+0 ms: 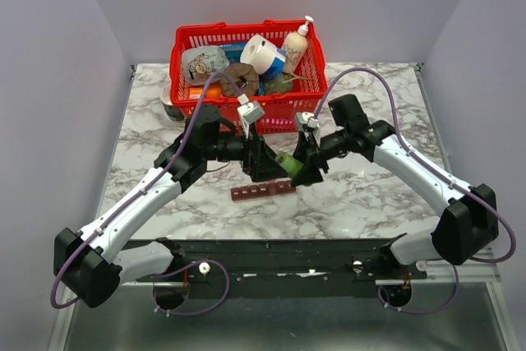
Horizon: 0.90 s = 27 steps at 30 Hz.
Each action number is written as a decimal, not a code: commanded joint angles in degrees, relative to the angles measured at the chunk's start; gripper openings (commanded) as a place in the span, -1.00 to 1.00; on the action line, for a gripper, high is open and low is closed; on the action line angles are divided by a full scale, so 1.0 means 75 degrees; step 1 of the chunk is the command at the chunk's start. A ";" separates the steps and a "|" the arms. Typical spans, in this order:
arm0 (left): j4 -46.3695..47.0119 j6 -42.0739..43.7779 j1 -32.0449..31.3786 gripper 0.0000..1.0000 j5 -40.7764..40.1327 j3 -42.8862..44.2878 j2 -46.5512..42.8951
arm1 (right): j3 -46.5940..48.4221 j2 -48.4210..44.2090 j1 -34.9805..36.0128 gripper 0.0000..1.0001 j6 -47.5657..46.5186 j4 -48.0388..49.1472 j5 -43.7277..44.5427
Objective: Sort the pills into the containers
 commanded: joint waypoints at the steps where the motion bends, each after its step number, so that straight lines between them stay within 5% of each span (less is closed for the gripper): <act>1: -0.0152 0.0659 -0.0219 0.94 -0.0407 0.0125 0.0052 | 0.0276 0.0131 0.0058 -0.89 0.0198 0.0023 -0.0720; 7: -0.0539 0.0730 -0.0348 0.56 -0.0773 0.0430 0.0322 | 0.0265 0.0190 0.0058 -0.89 0.0222 0.0023 -0.0708; 14: -0.1113 0.0007 -0.0337 -1.00 -0.1111 0.0817 0.0708 | 0.0241 0.0073 0.0058 -0.90 0.0046 0.0023 -0.0159; 19: -0.0962 -0.2687 0.0108 -1.00 -0.0843 0.0548 0.1130 | -0.0004 -0.0430 0.0104 -0.91 -0.0014 0.0687 0.1631; 24: -0.0540 -0.5884 0.0027 -1.00 -0.1896 -0.0376 0.0991 | -0.0087 -0.0829 0.0269 -0.96 0.0374 0.1394 0.4302; 27: -0.0225 -0.6801 -0.0020 -1.00 -0.2354 -0.0530 0.0698 | -0.0075 -0.0853 0.0432 -0.96 0.0269 0.1418 0.4961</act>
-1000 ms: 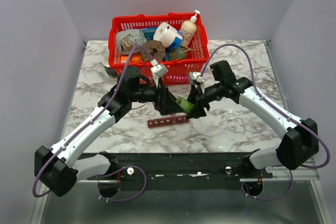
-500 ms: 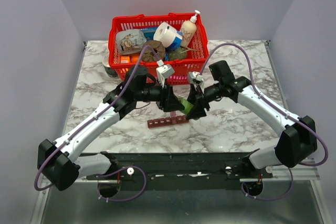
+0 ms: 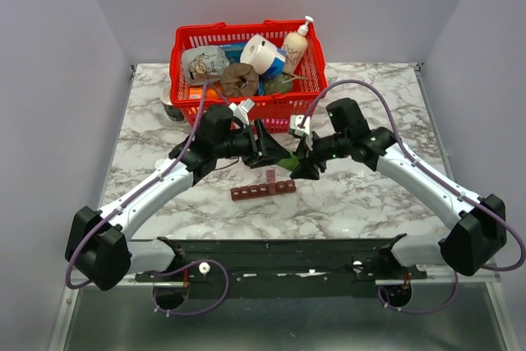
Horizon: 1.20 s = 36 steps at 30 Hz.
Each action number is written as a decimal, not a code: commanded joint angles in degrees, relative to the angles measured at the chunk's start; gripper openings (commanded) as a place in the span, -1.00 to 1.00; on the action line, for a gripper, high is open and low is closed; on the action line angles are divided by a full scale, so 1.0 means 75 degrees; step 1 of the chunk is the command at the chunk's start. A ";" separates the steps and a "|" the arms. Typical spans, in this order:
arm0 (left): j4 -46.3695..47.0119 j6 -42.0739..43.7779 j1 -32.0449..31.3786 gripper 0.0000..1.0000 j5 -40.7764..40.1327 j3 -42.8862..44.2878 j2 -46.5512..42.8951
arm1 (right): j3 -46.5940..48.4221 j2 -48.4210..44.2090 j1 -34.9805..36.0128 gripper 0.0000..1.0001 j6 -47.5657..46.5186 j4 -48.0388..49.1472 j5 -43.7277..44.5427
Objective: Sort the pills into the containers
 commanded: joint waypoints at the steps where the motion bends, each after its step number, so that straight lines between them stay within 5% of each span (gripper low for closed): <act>1: -0.0092 -0.2701 -0.0070 -1.00 -0.0833 -0.0408 -0.0384 | 0.0068 -0.0314 0.0202 -0.97 -0.0119 0.1048 0.1964; 5: -0.0197 -0.2609 -0.0070 -1.00 -0.0952 -0.0057 -0.0279 | -0.0085 -0.0372 0.0274 -0.96 -0.0096 0.1036 0.1790; 8: 0.0011 -0.1966 -0.0023 -0.08 -0.0729 -0.0091 -0.0325 | -0.0144 -0.0443 0.0262 -0.96 -0.0049 0.0908 0.1147; 9: 0.0164 -0.1721 0.0024 0.47 -0.0345 -0.0265 -0.0372 | -0.0155 -0.0454 0.0250 -0.96 -0.0061 0.0849 0.0948; 12: 0.0505 -0.0222 0.0305 0.98 0.0114 -0.0687 -0.0828 | -0.0121 -0.0431 0.0215 -0.96 -0.0154 0.0580 0.0139; 18: -0.0315 0.3781 0.0762 0.97 0.0162 -0.1039 -0.1976 | 0.0043 -0.0209 0.0192 -0.95 -0.0670 -0.0123 -0.1303; 25: 0.1713 0.7109 0.0224 0.97 0.0970 -0.2646 -0.3969 | 0.0792 0.0471 0.0215 -0.95 -0.2228 -0.2078 -0.2697; 29: 0.1257 0.8321 -0.0022 0.97 0.1018 -0.2576 -0.4006 | 0.0806 0.0518 0.0285 -0.95 -0.2218 -0.2011 -0.2746; 36: 0.1666 0.8687 -0.0608 0.97 0.0866 -0.2190 -0.3279 | 0.0841 0.0682 0.0438 -0.95 -0.2077 -0.1952 -0.2757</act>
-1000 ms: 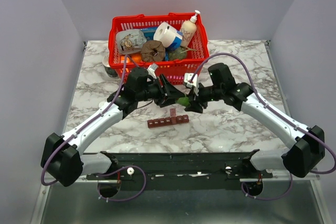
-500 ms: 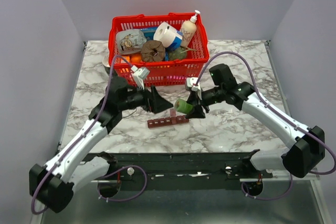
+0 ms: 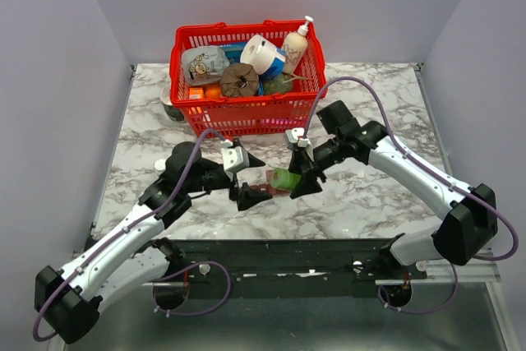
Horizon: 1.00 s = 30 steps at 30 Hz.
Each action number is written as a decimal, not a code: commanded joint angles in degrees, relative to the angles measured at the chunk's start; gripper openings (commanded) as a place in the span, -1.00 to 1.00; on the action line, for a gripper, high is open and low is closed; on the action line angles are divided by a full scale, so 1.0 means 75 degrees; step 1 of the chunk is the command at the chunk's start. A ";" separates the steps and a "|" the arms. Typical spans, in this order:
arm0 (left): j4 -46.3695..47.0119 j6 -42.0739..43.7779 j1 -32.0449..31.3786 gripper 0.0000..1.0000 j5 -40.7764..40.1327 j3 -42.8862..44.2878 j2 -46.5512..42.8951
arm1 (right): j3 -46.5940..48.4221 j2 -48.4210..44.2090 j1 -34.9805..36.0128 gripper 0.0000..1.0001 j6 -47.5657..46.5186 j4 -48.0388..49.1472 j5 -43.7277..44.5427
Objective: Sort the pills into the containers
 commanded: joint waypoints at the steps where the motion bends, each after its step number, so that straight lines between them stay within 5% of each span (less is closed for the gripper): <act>1: 0.0410 0.1058 -0.0465 0.97 -0.0148 0.0358 0.0454 | 0.0261 0.0114 0.0123 -0.95 -0.0156 -0.0082 -0.0499; 11: 0.0527 0.0767 -0.1169 0.75 -0.0595 0.0616 0.1110 | 0.0132 0.0196 0.0135 -0.95 0.0102 0.0153 -0.0311; 13: 0.0433 0.0626 -0.1216 0.39 -0.0560 0.0791 0.1274 | 0.0132 0.0208 0.0135 -0.95 0.0113 0.0165 -0.0323; 14: 0.0340 0.0440 -0.1228 0.09 -0.0583 0.0850 0.1403 | 0.0120 0.0196 0.0135 -0.95 0.0113 0.0153 -0.0311; 15: 0.0293 0.0322 -0.1228 -0.45 -0.0711 0.0908 0.1427 | 0.0108 0.0184 0.0135 -0.95 0.0102 0.0165 -0.0300; 17: 0.0292 0.0065 -0.1228 -0.93 -0.0841 0.0886 0.1405 | 0.0039 0.0103 0.0135 -0.95 0.0090 0.0188 -0.0218; 18: 0.0350 -0.0227 -0.1228 -1.00 -0.0992 0.0793 0.1369 | 0.0003 0.0079 0.0135 -0.95 0.0055 0.0200 -0.0159; 23: 0.0411 -0.2183 -0.1205 -1.00 -0.1473 0.0768 0.1298 | -0.0173 -0.0178 0.0170 -0.95 0.0019 0.0504 0.0543; 30: -0.0975 -0.8027 -0.0420 -1.00 -0.1581 0.1520 0.2493 | -0.0723 -0.0741 0.0287 -0.95 0.0652 0.2027 0.3038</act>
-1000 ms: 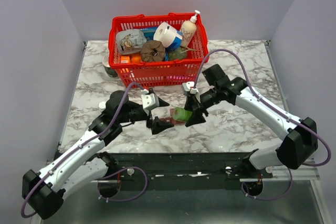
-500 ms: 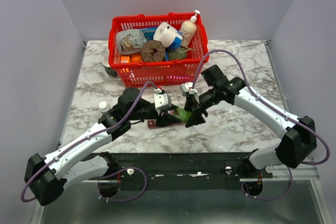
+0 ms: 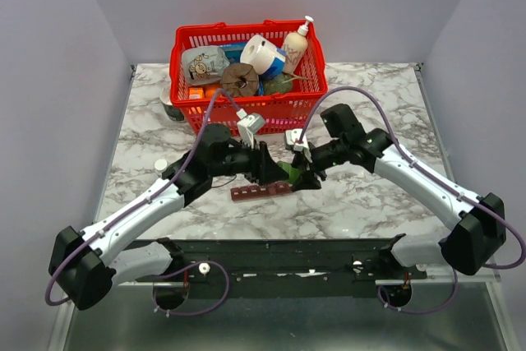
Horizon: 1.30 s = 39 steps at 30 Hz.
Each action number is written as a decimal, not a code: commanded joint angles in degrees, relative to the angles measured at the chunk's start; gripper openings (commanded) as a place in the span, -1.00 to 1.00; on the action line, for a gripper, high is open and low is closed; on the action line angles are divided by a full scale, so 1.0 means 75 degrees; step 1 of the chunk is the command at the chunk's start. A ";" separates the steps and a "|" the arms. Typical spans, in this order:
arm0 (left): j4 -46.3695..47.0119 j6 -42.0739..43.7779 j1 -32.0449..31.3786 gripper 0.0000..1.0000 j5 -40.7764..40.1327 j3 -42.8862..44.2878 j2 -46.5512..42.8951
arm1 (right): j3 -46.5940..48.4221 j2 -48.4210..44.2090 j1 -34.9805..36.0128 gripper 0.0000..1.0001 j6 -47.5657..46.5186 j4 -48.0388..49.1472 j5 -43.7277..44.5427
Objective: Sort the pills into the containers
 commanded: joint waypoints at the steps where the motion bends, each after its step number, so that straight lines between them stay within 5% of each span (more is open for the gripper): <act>1: -0.0092 -0.5106 0.0484 -1.00 0.0125 0.0155 0.0620 | -0.0278 -0.0374 0.0098 -0.96 0.0262 0.1410 0.1990; 3: -0.0030 -0.6235 0.0472 -1.00 -0.0061 0.0212 0.0725 | -0.0289 -0.0386 0.0098 -0.96 0.0379 0.1528 0.2180; 9: -0.0593 -0.6192 0.0484 -0.97 -0.0507 0.0903 0.0901 | -0.0430 -0.0410 0.0098 -0.96 0.0602 0.1739 0.2204; 11: -0.0361 -0.5922 0.0565 -0.52 -0.0309 0.0916 0.0960 | -0.0465 -0.0445 0.0098 -0.96 0.0672 0.1728 0.1924; 12: -0.0126 -0.5712 0.0613 0.27 -0.0134 0.0730 0.0949 | -0.0477 -0.0422 0.0098 -0.96 0.0684 0.1716 0.1807; 13: 0.0097 -0.5640 0.0706 0.61 0.0344 0.0601 0.0937 | -0.0465 -0.0421 0.0098 -0.95 0.0696 0.1658 0.1539; 15: 0.1011 -0.5488 0.0928 0.97 0.0687 0.0261 0.0727 | -0.0454 -0.0398 0.0098 -0.95 0.0696 0.1599 0.1303; 20: 0.1297 -0.3769 0.1468 0.97 0.1029 -0.0385 0.0083 | -0.0395 -0.0316 0.0098 -0.94 0.0603 0.1330 0.0646; 26: 0.0893 0.0866 0.1480 0.97 0.0664 -0.1004 -0.1578 | -0.0243 -0.0211 0.0086 -0.92 0.0229 0.0733 -0.0138; 33: 0.0007 0.4267 0.1457 0.97 0.0793 -0.1170 -0.2661 | -0.0231 -0.0234 0.0086 -0.91 -0.0358 0.0122 -0.0749; 39: -0.0640 0.5644 0.1445 0.97 0.1391 -0.1123 -0.2544 | -0.0290 -0.0257 0.0086 -0.91 -0.0686 -0.0100 -0.0972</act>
